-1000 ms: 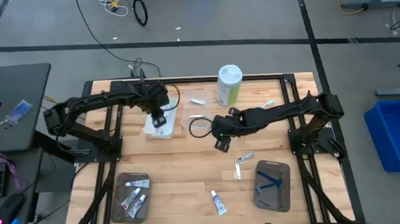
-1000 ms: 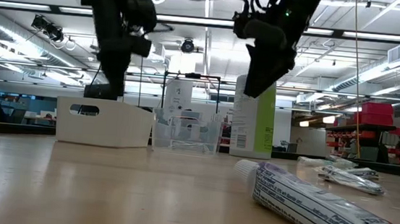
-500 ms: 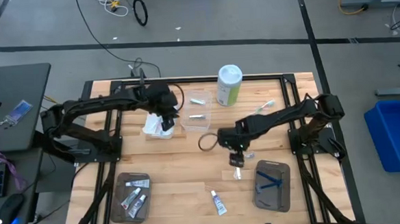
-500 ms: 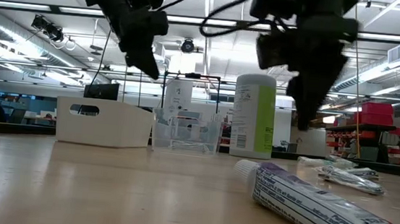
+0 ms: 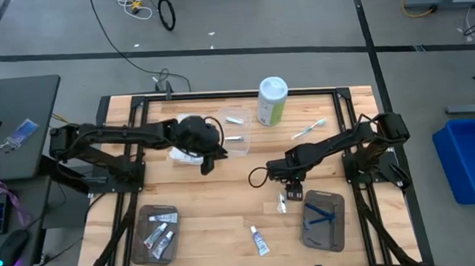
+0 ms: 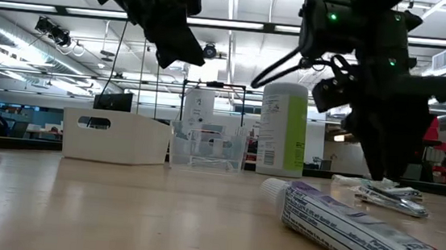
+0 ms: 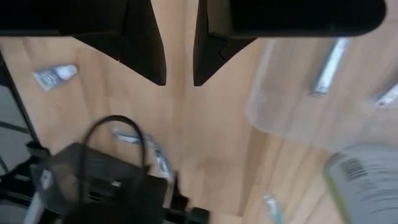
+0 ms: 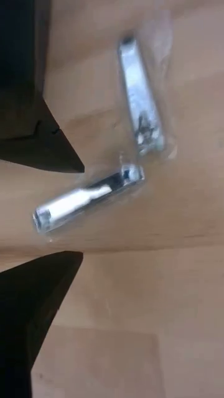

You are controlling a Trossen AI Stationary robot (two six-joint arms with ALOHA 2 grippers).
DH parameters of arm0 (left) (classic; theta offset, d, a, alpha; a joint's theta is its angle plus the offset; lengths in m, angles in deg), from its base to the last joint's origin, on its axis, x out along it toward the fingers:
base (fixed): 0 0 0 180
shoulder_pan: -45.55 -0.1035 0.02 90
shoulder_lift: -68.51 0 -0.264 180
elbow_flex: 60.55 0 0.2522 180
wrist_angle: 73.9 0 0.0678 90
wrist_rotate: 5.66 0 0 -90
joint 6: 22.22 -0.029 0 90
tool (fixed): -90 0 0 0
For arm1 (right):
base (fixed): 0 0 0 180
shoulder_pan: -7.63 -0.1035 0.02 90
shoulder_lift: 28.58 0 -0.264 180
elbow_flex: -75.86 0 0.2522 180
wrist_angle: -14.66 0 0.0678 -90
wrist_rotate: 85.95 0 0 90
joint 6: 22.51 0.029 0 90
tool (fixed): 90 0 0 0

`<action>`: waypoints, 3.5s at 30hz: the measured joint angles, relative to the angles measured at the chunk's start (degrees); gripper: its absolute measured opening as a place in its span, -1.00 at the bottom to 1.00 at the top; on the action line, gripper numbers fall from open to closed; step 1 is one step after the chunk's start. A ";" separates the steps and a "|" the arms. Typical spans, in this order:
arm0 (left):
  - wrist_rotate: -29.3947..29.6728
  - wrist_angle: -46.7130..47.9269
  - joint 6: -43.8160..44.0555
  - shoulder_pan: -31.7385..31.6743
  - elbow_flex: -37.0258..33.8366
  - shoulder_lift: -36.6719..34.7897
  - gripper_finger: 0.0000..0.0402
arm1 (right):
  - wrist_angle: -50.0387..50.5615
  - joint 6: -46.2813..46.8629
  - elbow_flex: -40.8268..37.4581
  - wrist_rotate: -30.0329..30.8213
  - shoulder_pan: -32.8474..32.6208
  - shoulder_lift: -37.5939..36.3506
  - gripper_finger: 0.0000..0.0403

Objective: Pick & Place Travel size toiletries
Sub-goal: Put the nail cutter into the transparent bin

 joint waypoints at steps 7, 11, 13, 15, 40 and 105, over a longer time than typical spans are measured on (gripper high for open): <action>2.28 -3.78 4.37 4.80 0.00 0.00 -0.56 | -5.48 -3.33 -5.29 2.30 -2.18 0.04 0.03; 2.27 -4.36 4.29 5.44 0.00 0.00 -0.57 | -6.61 -3.25 -5.93 3.47 -3.20 -0.09 0.00; 3.15 -4.41 3.25 5.43 0.00 0.00 -0.57 | -6.72 -2.95 -5.97 4.17 -3.33 -0.09 -0.03; 5.03 -4.36 3.23 5.42 0.00 0.00 -0.57 | -6.87 -2.85 -5.97 3.84 -3.28 -0.09 -0.09; 12.17 -3.27 -6.81 5.47 0.00 0.00 -0.57 | -17.69 -0.52 9.17 10.77 -2.21 0.00 -0.74; 26.83 -12.81 -18.68 7.33 0.47 12.57 -0.72 | -27.37 0.26 7.27 18.49 3.80 -0.90 -0.09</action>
